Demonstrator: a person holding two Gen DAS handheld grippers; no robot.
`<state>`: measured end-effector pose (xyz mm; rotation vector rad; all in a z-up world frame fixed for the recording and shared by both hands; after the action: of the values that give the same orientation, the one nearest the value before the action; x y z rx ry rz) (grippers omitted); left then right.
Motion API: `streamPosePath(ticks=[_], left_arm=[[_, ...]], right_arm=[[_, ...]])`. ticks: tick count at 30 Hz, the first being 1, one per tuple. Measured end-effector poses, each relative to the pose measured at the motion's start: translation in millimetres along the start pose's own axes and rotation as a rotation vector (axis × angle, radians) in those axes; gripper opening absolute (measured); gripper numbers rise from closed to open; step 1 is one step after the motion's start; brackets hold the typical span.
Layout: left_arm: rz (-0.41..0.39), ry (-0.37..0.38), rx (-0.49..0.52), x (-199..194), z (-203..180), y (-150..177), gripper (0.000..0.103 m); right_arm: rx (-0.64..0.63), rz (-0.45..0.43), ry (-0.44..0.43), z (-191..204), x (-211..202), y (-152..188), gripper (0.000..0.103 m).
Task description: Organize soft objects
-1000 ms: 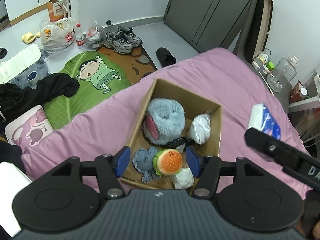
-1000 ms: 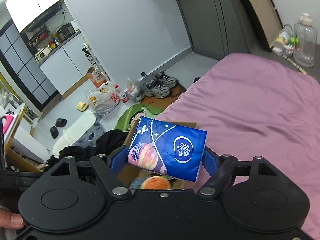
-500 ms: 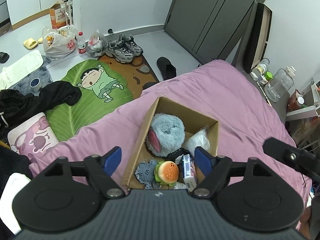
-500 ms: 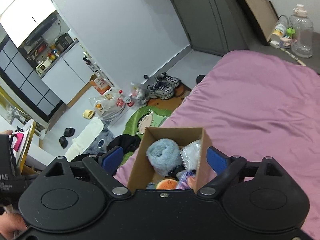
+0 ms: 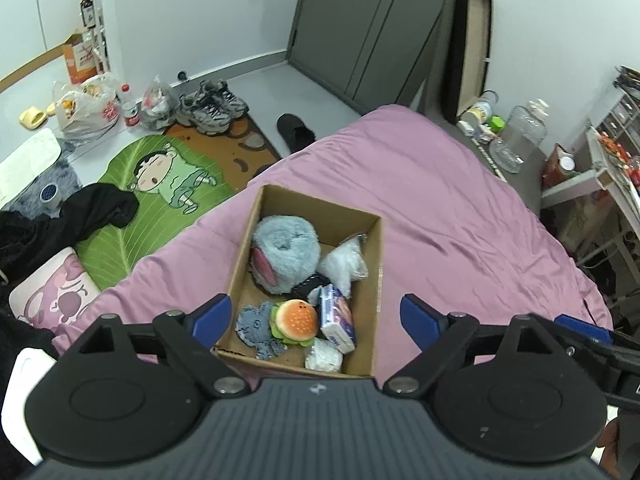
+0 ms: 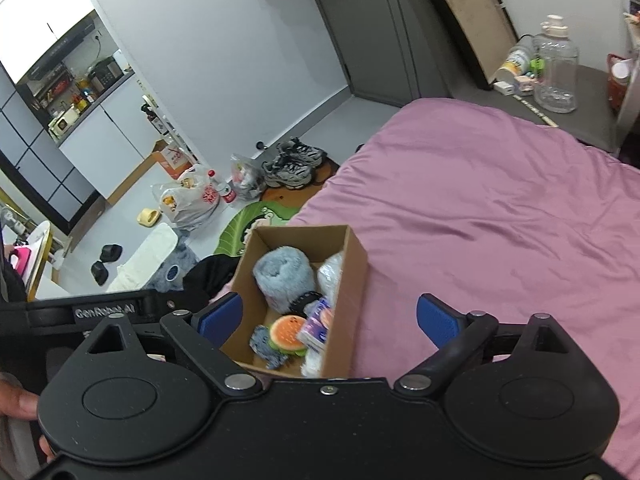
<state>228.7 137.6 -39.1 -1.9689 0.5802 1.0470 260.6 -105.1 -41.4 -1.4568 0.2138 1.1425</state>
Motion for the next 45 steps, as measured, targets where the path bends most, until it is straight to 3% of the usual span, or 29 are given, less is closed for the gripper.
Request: streamPosePath(ticks=[6,25,45], left_arm=[[-0.029,0.025,0.039,-20.4,-12.5,13.4,0.103],[-0.088,0.087,0.145,-86.8,-25.4,68.0,0.103],[-0.153,0.092,0.234,-134.8,-23.9,112.8,0.103]], right_arm=[[0.009,-0.028,0.036,-8.7,-35.5,12.9,0.103],[0.039,-0.097,0.100,-17.7,-127.9,71.1,0.103],[0.059,-0.149,0.113,-7.1,-171.0,119.7,0.103]])
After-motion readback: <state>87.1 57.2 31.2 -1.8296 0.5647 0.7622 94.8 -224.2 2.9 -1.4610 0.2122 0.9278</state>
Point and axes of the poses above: each gripper's, at about its wrist camera, not at the fingertips, and x roughly the way its jaws point, z to its left, y to its underside, the point moved 2 cm from there along x, roughly the way its jaws point, and after that the axes turned 13 degrees about -x, right-handed, at the moved point
